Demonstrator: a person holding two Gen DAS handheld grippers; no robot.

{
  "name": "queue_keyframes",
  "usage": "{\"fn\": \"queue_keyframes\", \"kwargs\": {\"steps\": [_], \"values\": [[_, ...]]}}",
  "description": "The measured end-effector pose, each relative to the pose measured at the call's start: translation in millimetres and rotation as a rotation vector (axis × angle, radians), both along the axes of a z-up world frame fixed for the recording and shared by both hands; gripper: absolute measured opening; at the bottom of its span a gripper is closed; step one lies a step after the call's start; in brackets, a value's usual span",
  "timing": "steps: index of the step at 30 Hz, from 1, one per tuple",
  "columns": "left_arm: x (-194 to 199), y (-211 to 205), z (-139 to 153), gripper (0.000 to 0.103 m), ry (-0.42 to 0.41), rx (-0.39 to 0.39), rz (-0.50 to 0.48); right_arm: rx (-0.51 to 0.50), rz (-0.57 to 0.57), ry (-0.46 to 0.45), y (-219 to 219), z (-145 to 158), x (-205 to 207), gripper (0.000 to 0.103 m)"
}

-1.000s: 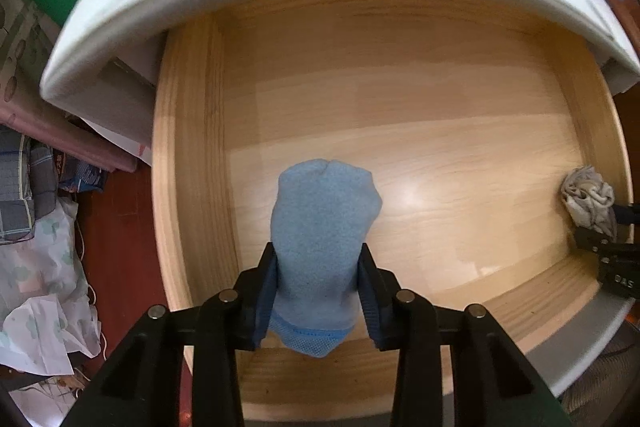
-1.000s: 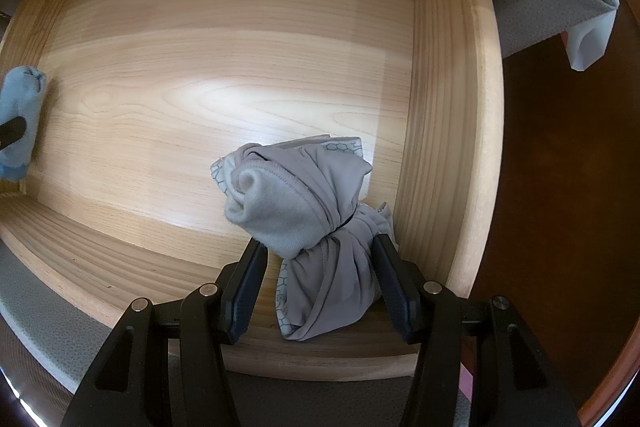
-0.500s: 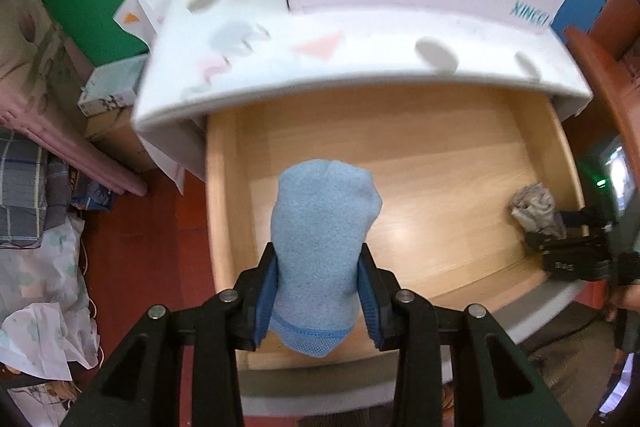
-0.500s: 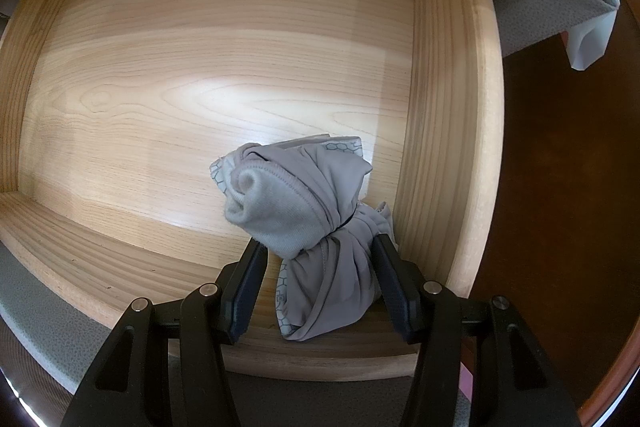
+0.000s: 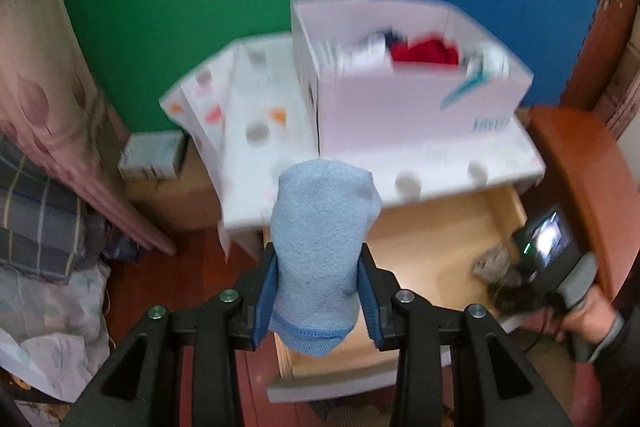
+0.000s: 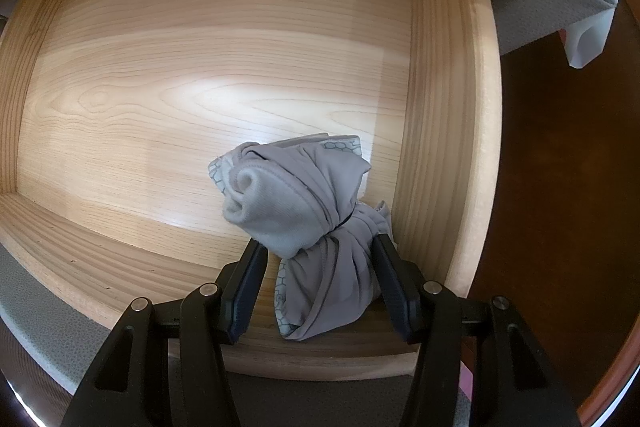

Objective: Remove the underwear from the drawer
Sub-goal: 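Lift the blue sock into the white box and open the left gripper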

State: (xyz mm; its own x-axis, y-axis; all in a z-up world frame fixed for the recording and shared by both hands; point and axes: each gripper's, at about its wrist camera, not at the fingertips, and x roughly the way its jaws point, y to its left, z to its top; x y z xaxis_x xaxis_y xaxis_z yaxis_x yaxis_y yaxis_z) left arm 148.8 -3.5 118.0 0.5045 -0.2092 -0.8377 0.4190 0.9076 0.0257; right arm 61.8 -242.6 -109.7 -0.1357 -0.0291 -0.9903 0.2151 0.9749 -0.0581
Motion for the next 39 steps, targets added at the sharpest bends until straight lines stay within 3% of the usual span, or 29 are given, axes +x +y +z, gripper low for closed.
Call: {"fn": "queue_keyframes", "kwargs": {"steps": [5,11,19,25,31,39], "values": [[17.3,-15.4,55.9,0.037,-0.110,-0.045,-0.014,-0.001,0.001,0.000,0.0,0.1,-0.1,0.052],[48.7,-54.3,81.8,0.037,-0.179,-0.045,-0.059,-0.001,-0.001,0.000,-1.1,0.9,-2.2,0.052],[101.7,-94.2,73.3,0.037,-0.149,-0.027,-0.051,-0.003,-0.012,0.000,-4.5,3.8,-5.1,0.052],[138.1,-108.9,46.4,0.037,-0.087,-0.014,-0.023,-0.001,-0.012,-0.007,-6.5,5.4,-8.3,0.052],[155.2,-121.6,16.0,0.037,-0.037,0.008,-0.021,-0.001,-0.012,-0.007,-6.8,5.4,-8.8,0.052],[170.5,-128.9,1.6,0.042,-0.030,0.031,0.000,-0.002,-0.013,-0.006,-5.9,5.2,-8.4,0.052]]}}
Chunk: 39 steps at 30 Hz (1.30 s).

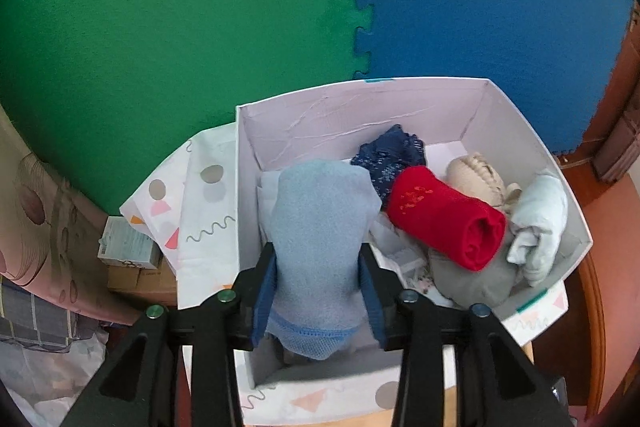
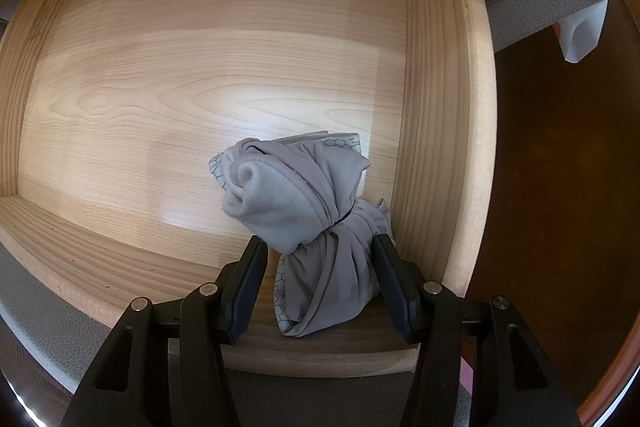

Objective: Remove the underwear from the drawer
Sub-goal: 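Lift the blue sock into the white box and open the left gripper, then move the empty left gripper back over the drawer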

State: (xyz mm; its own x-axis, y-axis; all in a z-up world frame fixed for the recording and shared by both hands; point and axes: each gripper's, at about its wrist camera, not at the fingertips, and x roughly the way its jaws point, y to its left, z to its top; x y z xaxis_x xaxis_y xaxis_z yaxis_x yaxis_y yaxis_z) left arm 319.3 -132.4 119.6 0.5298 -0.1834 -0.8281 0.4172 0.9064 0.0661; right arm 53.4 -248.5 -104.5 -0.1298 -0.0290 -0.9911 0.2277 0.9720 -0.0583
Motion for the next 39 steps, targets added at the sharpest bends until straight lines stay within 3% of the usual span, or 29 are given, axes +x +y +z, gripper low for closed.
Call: {"fn": "queue_keyframes", "kwargs": {"steps": [9,22,30,39], "values": [[-1.0,5.9,3.5,0.045,0.020,-0.011,0.005,0.000,-0.001,0.000,0.5,0.0,0.1,0.052],[-36.2,18.5,30.2,0.047,-0.042,-0.014,-0.042,-0.001,0.000,0.003,0.6,-0.6,0.4,0.052],[-86.6,45.9,17.1,0.047,-0.033,-0.035,-0.098,-0.005,-0.006,0.014,-1.8,-1.5,-0.7,0.052],[-128.4,94.3,-21.0,0.047,0.024,-0.098,-0.033,-0.007,-0.004,0.019,4.3,-0.9,5.6,0.052]]}}
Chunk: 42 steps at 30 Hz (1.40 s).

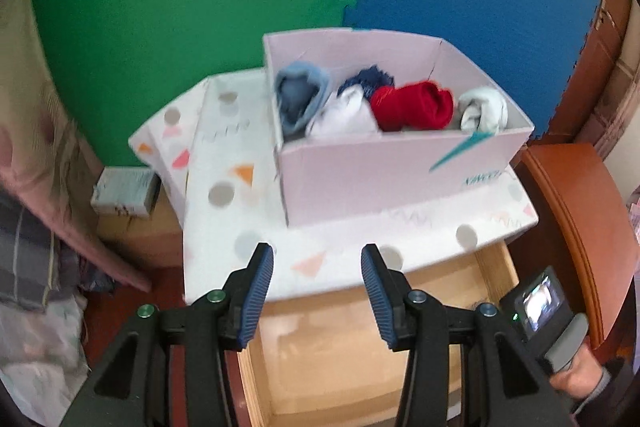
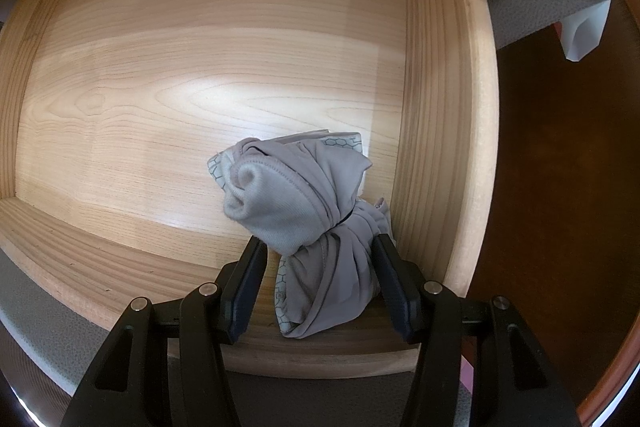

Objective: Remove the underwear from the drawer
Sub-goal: 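Move the empty left gripper back over the drawer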

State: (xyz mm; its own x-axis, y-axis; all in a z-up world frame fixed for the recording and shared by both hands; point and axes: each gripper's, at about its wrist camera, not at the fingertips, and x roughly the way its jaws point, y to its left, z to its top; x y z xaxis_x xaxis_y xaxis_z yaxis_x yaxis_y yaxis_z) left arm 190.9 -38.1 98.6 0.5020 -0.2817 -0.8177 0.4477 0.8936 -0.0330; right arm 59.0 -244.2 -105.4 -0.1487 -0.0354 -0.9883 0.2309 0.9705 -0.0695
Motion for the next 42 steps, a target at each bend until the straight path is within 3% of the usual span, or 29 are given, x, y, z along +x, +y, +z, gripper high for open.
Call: {"fn": "queue_keyframes", "kwargs": {"steps": [7,15,24,29,35,42], "values": [[-16.3,27.3,-47.7,0.047,0.121,-0.031,0.098,-0.002,0.004,0.006,3.5,-2.0,7.3,0.052],[-42.1,36.7,-85.8,0.047,0.143,-0.023,0.229,0.000,0.010,0.007,6.2,-2.2,10.8,0.052],[-65.4,27.0,-120.6,0.047,0.219,0.013,0.234,0.001,0.010,0.006,6.3,-3.3,11.1,0.051],[-73.2,26.2,-131.4,0.047,0.204,0.062,0.219,-0.006,0.001,0.003,1.4,-2.8,9.5,0.046],[-81.6,22.9,-126.3,0.047,0.143,0.058,0.194,-0.017,0.003,0.000,2.0,-2.3,7.0,0.044],[-78.1,27.0,-127.9,0.047,0.141,0.051,0.219,-0.018,-0.006,-0.011,4.9,3.3,3.8,0.043]]}}
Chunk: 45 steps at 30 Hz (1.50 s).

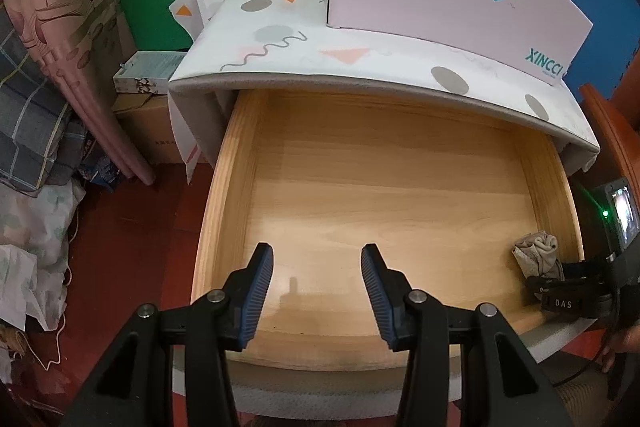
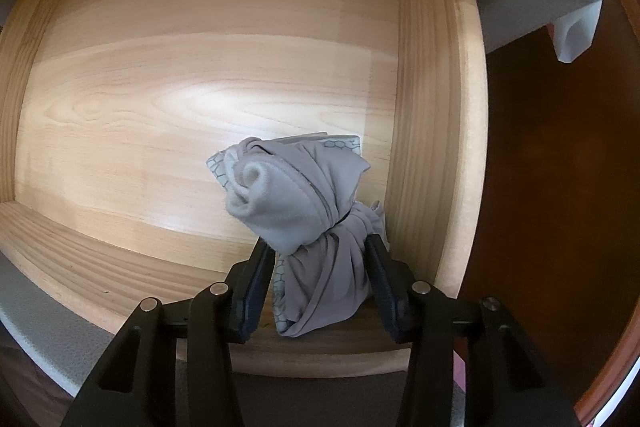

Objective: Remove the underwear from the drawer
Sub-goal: 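Move the empty left gripper back over the drawer, then lift the grey garment into the white box and open the right gripper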

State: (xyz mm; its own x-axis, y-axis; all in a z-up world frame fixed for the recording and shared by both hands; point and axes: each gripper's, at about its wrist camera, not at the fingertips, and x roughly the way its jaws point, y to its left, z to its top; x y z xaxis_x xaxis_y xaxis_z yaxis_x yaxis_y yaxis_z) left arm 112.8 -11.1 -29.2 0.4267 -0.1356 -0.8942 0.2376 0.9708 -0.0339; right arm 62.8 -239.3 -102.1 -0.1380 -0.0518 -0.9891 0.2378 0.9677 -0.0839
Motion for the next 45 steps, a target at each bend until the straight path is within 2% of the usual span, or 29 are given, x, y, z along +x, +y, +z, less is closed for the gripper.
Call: {"fn": "queue_keyframes", "kwargs": {"steps": [7,12,19,30,34,45], "values": [[2.4,4.3,-2.6,0.047,0.006,-0.028,0.023,-0.005,-0.008,-0.030,4.1,5.5,-4.1,0.040],[0.9,2.6,-1.5,0.047,-0.014,-0.001,0.034,0.006,-0.030,-0.066,1.0,11.0,-12.0,0.039],[-3.7,-4.1,0.5,0.047,-0.035,0.011,0.009,0.018,-0.053,-0.169,-0.5,31.3,-24.2,0.039],[-2.4,2.2,3.8,0.047,-0.037,-0.030,0.024,0.065,-0.074,-0.241,-5.2,50.4,-52.1,0.039],[-2.6,3.1,4.7,0.047,-0.044,-0.031,0.031,0.069,-0.068,-0.272,-15.7,71.0,-40.6,0.039],[-5.1,1.9,6.7,0.047,-0.060,-0.021,0.032,0.037,-0.058,-0.431,-40.3,168.9,-30.3,0.039]]}}
